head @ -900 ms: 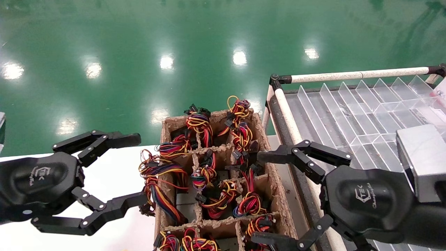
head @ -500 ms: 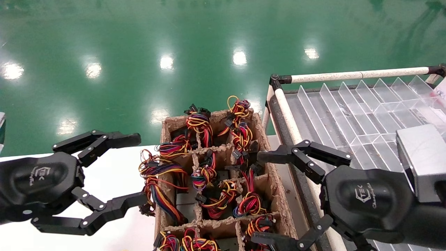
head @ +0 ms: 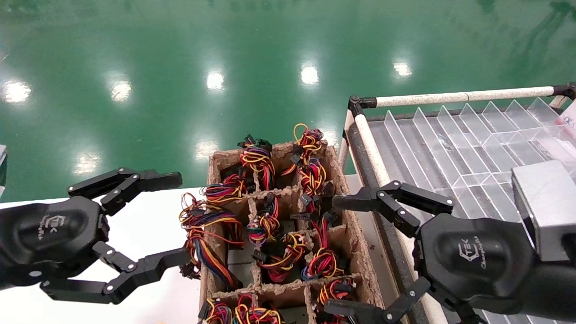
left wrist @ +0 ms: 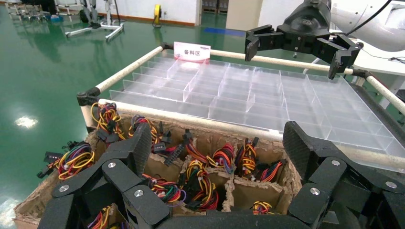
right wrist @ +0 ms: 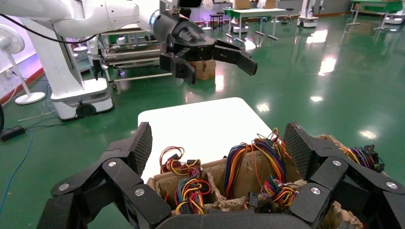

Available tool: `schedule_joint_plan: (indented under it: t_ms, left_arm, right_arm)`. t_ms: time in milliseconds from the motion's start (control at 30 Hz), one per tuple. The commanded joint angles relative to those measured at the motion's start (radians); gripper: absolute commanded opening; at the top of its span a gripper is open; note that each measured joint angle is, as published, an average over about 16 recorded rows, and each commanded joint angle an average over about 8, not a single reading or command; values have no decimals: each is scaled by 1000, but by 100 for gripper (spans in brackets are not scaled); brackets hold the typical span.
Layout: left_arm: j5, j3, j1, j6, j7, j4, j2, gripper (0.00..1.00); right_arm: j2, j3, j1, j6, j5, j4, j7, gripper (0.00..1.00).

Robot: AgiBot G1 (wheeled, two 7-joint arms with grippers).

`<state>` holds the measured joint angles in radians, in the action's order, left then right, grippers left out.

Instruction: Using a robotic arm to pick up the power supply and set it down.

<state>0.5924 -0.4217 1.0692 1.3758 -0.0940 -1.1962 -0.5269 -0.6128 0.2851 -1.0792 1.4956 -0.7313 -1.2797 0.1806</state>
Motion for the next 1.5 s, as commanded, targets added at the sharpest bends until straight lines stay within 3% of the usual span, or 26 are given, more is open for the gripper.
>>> schedule_joint_plan:
  t_ms: [33, 933, 967, 1000, 1233, 1500]
  left_arm:
    - [0, 0, 0, 0, 0, 0, 0, 100]
    - [0, 0, 0, 0, 0, 0, 0, 100]
    - [0, 0, 0, 0, 0, 0, 0, 98]
    - [0, 0, 0, 0, 0, 0, 0, 88]
    - [0, 0, 0, 0, 0, 0, 0, 2]
    - [0, 0, 0, 0, 0, 0, 0, 0]
  right_arm:
    - [0, 0, 0, 0, 0, 0, 0, 100]
    - [0, 0, 0, 0, 0, 0, 0, 100]
    - [0, 0, 0, 0, 0, 0, 0, 100]
    - [0, 0, 0, 0, 0, 0, 0, 100]
    - [0, 0, 0, 0, 0, 0, 0, 100]
    - [0, 0, 0, 0, 0, 0, 0, 100]
